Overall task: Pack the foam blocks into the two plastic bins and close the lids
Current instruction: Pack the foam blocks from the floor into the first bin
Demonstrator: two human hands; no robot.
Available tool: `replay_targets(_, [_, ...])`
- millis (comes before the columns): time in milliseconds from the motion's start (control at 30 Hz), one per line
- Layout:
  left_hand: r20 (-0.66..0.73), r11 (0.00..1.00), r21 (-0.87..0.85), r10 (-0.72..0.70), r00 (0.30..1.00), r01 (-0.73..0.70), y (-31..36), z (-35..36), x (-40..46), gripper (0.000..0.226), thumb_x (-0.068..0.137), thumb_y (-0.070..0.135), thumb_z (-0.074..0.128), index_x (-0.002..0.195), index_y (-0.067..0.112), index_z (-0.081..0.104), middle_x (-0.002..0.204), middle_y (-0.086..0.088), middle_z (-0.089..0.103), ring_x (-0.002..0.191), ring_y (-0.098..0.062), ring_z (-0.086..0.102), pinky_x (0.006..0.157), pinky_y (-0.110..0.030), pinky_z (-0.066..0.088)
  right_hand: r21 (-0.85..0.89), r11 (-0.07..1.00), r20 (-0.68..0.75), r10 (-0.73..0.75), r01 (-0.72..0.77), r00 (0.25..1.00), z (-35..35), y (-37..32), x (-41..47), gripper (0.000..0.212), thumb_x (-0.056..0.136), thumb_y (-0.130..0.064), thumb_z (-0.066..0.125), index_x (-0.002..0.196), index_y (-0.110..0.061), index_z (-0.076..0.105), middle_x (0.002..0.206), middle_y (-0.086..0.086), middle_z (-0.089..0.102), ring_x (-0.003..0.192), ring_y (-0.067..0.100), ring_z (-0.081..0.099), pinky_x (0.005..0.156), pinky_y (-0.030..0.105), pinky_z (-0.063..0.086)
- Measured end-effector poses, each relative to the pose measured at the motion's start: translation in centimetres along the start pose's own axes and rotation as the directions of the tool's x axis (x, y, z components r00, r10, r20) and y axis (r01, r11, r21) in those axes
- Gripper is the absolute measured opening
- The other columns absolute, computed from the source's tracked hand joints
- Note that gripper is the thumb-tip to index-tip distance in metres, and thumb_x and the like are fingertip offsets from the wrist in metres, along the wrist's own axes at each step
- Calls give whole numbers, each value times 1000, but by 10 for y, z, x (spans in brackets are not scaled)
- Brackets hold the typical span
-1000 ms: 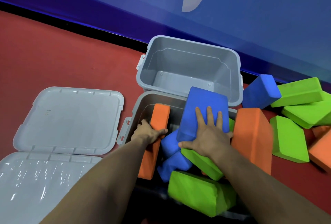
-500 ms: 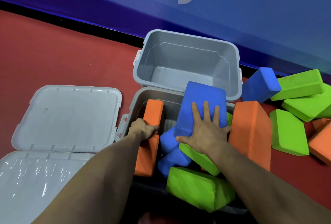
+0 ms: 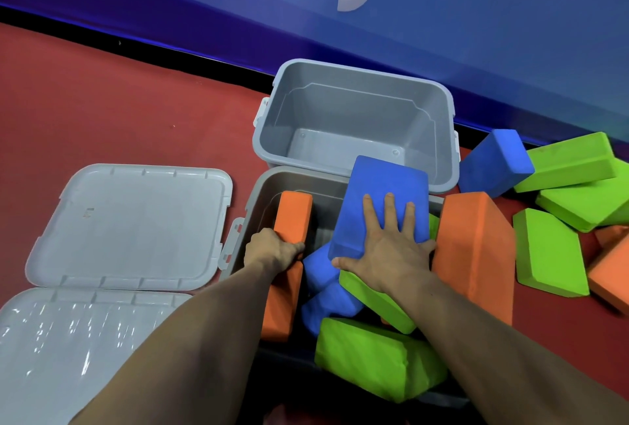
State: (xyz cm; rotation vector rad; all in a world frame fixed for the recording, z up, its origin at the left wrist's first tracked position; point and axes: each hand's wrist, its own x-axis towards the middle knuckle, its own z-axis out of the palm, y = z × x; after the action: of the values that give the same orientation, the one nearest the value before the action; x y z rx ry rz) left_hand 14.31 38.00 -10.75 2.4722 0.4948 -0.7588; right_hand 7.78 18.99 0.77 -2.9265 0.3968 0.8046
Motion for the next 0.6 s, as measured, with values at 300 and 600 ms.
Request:
replay_targets(300, [75,999,-30,-13,997,15,3,2,11,81,75,62,79,128,6,54,129,-17,62,116,-36,61,93,-40,50,20,1000,-16,-11,11,1000,-2,6,0,122,73,-92,47,154,-39,-26,164,-4,-31,152,36,-23,107,67,29])
replay_targets(600, [36,637,314,733,679,-704,-4,1,2,75,79,55,71,142,19,51,139,-4,49,128,-30,43,106,-45,39,166,986,-76,13,-1,997,-14,4,-2,115,76,-90,46,157,-39,-18,167,-9,-22,154,34,-16,109,66,26])
